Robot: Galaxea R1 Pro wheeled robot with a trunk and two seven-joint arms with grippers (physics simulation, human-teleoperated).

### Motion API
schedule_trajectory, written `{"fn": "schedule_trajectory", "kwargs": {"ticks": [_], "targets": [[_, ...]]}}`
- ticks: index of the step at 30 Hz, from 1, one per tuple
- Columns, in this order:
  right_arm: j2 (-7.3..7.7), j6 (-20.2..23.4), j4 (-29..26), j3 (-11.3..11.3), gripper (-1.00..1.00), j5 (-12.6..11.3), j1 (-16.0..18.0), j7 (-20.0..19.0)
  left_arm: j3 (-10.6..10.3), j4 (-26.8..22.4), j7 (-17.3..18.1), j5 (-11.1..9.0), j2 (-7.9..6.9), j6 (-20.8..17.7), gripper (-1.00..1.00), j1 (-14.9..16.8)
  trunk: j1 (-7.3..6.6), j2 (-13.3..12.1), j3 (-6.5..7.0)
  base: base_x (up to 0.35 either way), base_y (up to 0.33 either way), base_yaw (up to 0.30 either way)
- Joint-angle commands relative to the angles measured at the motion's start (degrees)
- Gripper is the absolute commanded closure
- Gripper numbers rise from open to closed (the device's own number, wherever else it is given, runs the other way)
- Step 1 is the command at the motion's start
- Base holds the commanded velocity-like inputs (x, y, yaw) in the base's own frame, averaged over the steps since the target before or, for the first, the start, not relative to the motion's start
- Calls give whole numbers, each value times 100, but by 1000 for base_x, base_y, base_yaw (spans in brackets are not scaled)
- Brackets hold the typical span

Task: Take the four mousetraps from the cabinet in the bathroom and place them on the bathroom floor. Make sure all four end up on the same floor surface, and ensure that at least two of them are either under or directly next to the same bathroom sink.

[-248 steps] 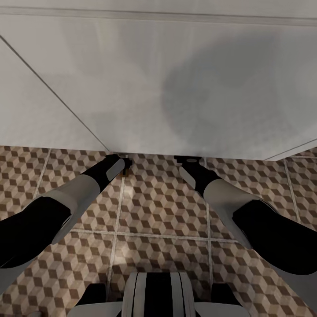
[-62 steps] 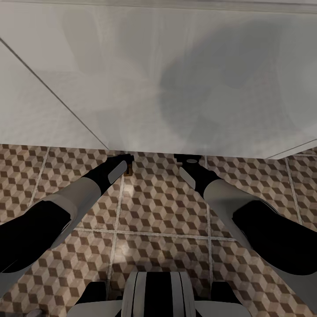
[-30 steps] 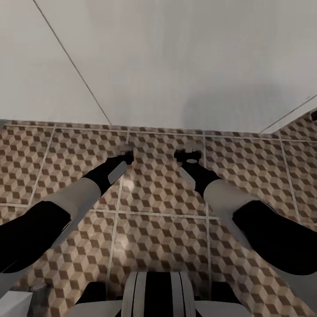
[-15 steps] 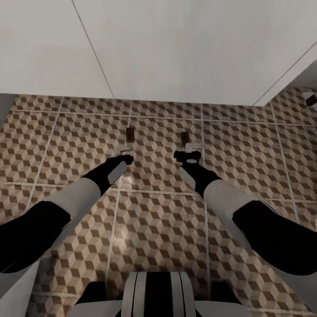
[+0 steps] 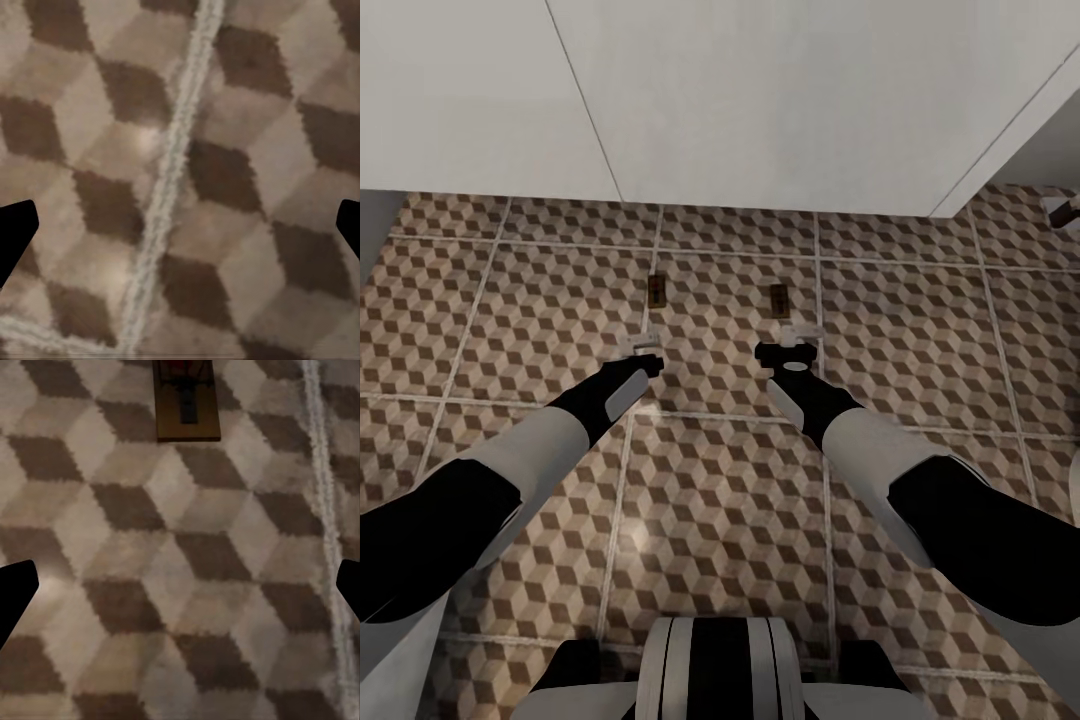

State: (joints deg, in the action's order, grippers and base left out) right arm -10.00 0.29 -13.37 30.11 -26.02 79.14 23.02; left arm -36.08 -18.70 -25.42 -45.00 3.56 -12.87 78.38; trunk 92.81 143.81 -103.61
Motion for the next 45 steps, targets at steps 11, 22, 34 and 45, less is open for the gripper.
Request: {"fn": "schedule_trajectory", "kwargs": {"ticks": [11,22,34,45], "targets": [[0,-3,-7,47,-100,-43,-2,29,-48,1,-42,-35,-5,-20,-100,-58,-1,1,-3,-6,0,0],[0,-9,-7,40,-100,-44,-17,30,-48,10,-42,-42,-5,175,-100,-192,-1,1,-3,0,0,0],[0,-12,-6,41,-100,-44,-171,33,-48,11,-42,-44,-9,250,-100,-351,-1,1,-3,0,0,0],[0,-1,9,39,-100,-44,-255,41,-47,50,-42,-51,-27,250,-100,-436,-1,1,-3,0,0,0]]}}
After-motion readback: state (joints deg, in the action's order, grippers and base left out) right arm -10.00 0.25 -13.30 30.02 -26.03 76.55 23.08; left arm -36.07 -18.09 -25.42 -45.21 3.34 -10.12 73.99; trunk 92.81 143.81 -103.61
